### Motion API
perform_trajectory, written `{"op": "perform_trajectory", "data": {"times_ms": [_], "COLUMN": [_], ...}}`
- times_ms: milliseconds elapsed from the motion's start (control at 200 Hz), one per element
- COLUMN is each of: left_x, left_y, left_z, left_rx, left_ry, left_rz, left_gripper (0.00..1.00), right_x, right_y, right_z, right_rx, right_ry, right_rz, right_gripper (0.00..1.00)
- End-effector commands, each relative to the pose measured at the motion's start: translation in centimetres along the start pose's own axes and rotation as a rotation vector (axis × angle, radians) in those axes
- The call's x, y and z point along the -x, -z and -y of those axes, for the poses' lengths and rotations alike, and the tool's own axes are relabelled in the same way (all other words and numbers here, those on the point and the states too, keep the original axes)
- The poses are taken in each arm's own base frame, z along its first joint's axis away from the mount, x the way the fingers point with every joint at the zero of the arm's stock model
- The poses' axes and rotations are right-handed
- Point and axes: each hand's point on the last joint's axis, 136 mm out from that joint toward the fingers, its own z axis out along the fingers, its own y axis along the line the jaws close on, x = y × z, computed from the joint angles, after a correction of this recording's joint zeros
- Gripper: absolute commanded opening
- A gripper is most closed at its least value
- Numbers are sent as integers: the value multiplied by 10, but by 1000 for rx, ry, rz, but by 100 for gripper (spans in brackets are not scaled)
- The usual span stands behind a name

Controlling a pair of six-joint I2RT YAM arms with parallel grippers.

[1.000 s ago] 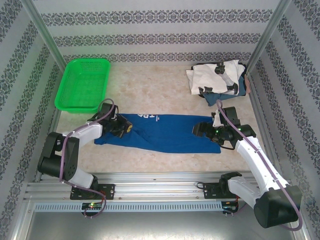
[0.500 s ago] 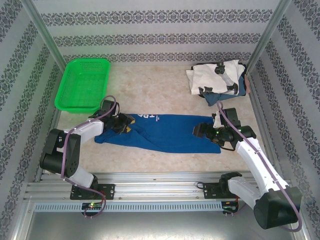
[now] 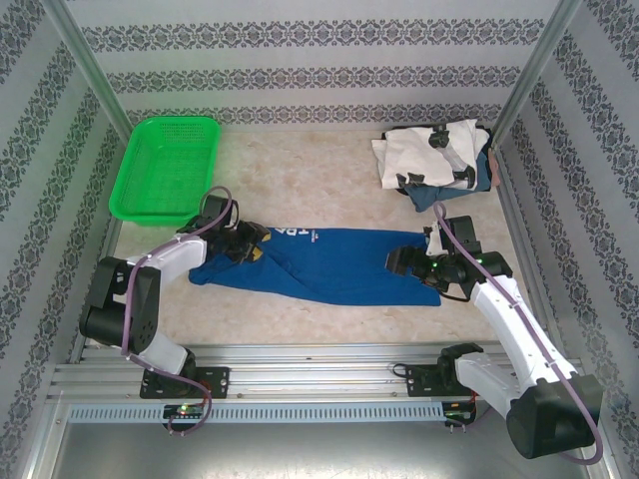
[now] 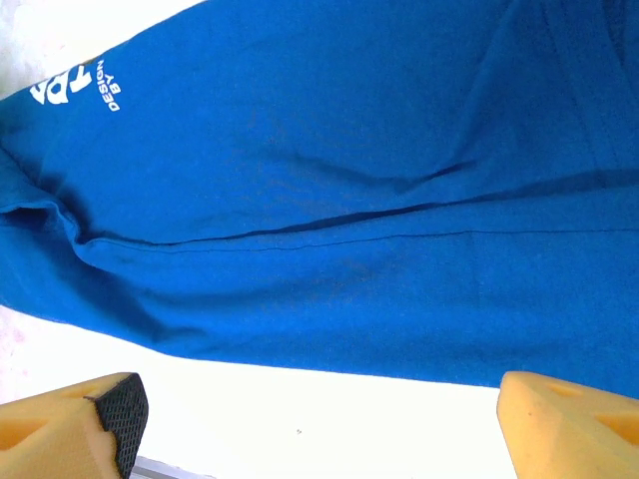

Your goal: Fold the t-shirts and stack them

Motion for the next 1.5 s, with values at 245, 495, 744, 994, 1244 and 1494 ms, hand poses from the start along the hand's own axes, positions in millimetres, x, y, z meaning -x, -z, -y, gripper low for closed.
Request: {"op": "perform_trajectory", "data": {"times_ms": [245, 495, 744, 994, 1244, 1494], "left_x": [-19, -18, -20, -23, -14, 4], "left_y": [12, 18, 24, 27, 18, 5], "left_z": [-12, -6, -9, -15, -18, 21], "left_rx": [-7, -9, -11, -7, -3, -46], "left_ry": [16, 12, 18, 23, 30, -33], "left_rz": [-34, -29, -31, -39, -34, -34], "left_gripper": [42, 42, 35, 17, 0, 0], "right_x": [-6, -5, -5, -5, -4, -4], "right_y": [2, 2, 2, 1, 3, 4], "right_z": [3, 4, 4, 5, 5, 4], "right_rx": [-1, -1, 1, 1, 1, 1], "right_ry": [-3, -5, -5, -8, -11, -11], "right_rz": [-10, -10, -5, -6, 1, 5], "right_gripper": [91, 91, 91, 91, 91, 91]}}
